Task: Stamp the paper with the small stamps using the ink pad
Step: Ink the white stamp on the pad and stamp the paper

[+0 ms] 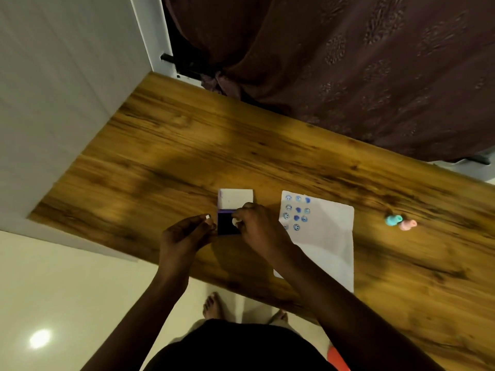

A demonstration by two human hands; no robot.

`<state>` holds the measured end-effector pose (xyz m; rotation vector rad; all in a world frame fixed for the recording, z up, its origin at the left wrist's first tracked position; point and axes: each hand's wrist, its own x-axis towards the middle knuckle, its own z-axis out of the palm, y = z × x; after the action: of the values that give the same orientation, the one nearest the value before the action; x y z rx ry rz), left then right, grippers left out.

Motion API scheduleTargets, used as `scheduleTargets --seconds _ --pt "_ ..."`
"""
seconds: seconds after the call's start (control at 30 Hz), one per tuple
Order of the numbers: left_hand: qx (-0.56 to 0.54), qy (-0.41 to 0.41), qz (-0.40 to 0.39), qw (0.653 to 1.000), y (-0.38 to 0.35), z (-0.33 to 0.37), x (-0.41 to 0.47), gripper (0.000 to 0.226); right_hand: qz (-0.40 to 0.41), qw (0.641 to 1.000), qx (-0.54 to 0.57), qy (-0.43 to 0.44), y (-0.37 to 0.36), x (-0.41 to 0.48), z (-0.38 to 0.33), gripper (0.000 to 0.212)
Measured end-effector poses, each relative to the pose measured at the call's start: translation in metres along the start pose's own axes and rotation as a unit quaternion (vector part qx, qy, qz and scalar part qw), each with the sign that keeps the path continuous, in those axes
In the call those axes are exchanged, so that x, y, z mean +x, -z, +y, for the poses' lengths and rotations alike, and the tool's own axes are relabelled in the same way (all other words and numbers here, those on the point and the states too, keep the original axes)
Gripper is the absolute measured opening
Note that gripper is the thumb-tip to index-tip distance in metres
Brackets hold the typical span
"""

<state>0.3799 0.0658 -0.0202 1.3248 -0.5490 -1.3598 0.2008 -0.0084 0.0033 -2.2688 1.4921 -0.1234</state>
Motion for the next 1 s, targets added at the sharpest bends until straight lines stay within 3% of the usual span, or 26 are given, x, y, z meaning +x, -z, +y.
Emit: scheduleTargets --seconds 0.5,0.63,0.83,1.0 --pt "0.014 -0.020 -0.035 0.999 -0.013 0.007 -0.004 0.021 0.000 1.000 -0.010 0.003 0.001 0.001 -0.002 0.029" --pt "0.013 -0.029 -0.038 0.999 -0.014 0.012 -0.007 0.022 0.010 0.999 0.047 -0.003 0.007 0.000 0.003 0.027" --pt "0.029 -0.033 -0.057 0.997 -0.021 0.008 -0.013 0.028 0.124 0.965 0.229 -0.044 0.042 -0.015 0.028 0.022" --pt "0.022 -0.014 -0.070 0.997 -0.037 -0.003 -0.017 0.029 0.168 0.963 0.149 -0.149 0.068 -0.054 0.087 0.025"
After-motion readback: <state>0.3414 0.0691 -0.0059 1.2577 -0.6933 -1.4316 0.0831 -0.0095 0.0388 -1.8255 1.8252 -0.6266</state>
